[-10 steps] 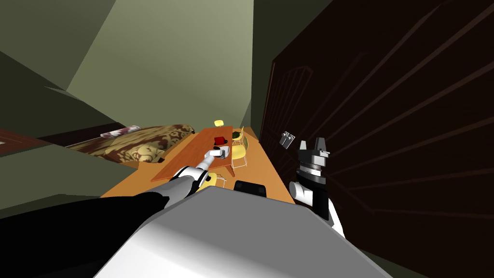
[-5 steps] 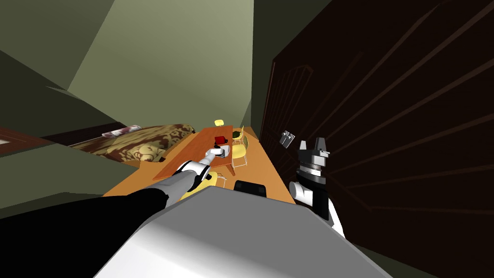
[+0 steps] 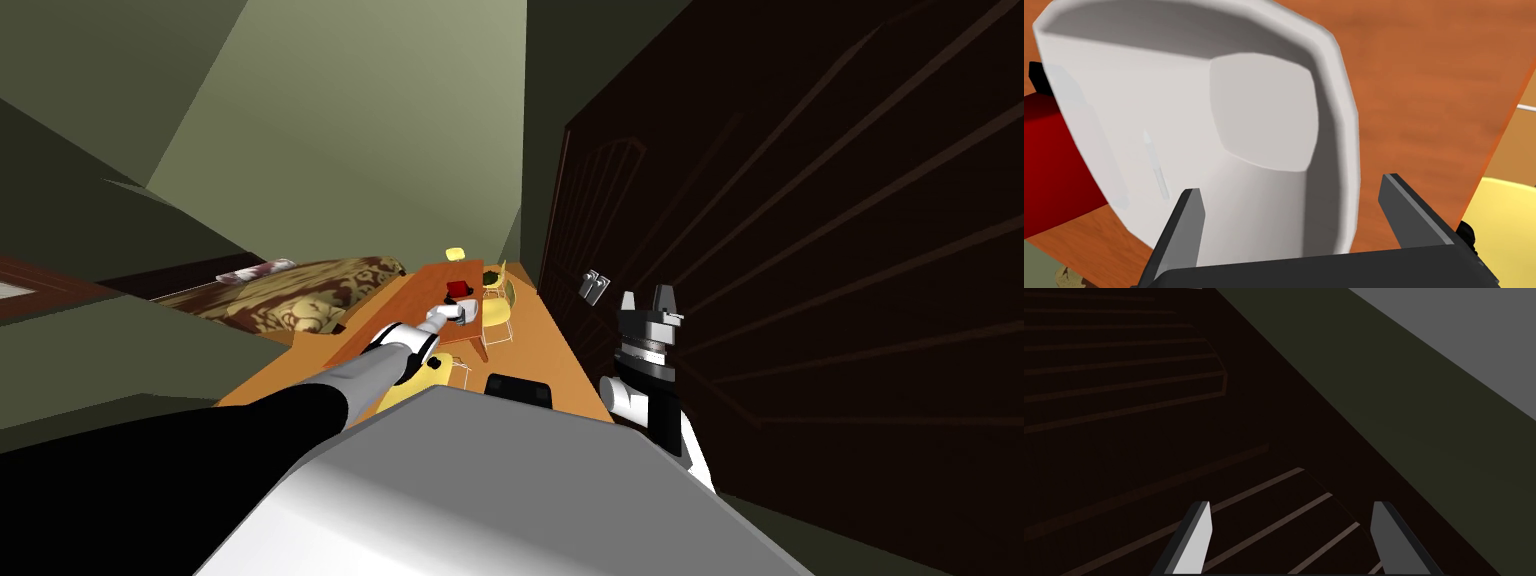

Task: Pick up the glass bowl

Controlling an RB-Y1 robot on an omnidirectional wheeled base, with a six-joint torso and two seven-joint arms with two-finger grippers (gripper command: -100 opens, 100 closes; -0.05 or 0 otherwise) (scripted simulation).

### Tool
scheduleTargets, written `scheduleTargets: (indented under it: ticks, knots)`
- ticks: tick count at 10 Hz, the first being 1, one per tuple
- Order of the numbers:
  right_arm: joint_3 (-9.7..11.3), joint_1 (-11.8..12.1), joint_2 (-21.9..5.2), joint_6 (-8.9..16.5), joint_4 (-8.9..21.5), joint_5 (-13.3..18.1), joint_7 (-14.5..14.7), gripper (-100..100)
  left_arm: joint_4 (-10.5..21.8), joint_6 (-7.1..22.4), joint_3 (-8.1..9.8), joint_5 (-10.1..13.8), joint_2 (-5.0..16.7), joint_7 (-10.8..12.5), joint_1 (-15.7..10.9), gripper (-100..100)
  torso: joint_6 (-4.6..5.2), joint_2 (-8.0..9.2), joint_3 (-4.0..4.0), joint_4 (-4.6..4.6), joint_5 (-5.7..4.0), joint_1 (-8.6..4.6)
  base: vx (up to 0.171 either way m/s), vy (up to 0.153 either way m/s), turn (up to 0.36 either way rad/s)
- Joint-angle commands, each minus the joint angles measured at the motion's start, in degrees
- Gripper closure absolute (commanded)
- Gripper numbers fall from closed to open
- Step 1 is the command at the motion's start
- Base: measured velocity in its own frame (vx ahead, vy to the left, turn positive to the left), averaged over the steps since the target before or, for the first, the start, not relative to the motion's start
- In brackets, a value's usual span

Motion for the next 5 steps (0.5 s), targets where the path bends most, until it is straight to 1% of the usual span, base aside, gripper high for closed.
scheduleTargets:
  ticks: [1,2,3,4,5]
  knots:
    - [0.0,0.0,0.0,0.0,0.0,0.0,0.0,0,2.9,0.4,-0.4,-0.5,0.2,0.8,-2.1,-100,0.0,0.0,0.0,0.0,0.0,0.0,-0.058,0.001,-0.004]
    - [0.0,0.0,0.0,0.0,0.0,0.0,0.0,0,3.7,0.4,-0.4,-0.5,0.2,0.8,-2.1,-100,-0.01,-0.03,-0.01,-0.01,0.0,0.0,-0.023,0.002,0.0]
    - [0.0,0.0,0.0,0.0,0.0,0.0,0.0,0,3.6,-0.1,-0.33,-0.3,0.1,0.3,-2.1,-100,-0.02,-0.13,-0.07,-0.03,0.01,0.01,-0.005,0.0,0.001]
    - [0.0,0.0,0.0,0.0,0.0,0.0,0.0,0,3.7,-0.1,-0.34,-0.3,0.1,0.4,-2.2,100,-0.01,-0.2,-0.11,-0.05,0.01,0.0,0.0,0.0,0.0]
    - [0.0,0.0,0.0,0.0,0.0,0.0,0.0,0,3.7,-0.1,-0.33,-0.3,0.1,0.4,-2.2,100,-0.01,-0.23,-0.13,-0.06,0.01,0.0,-0.006,-0.003,0.005]
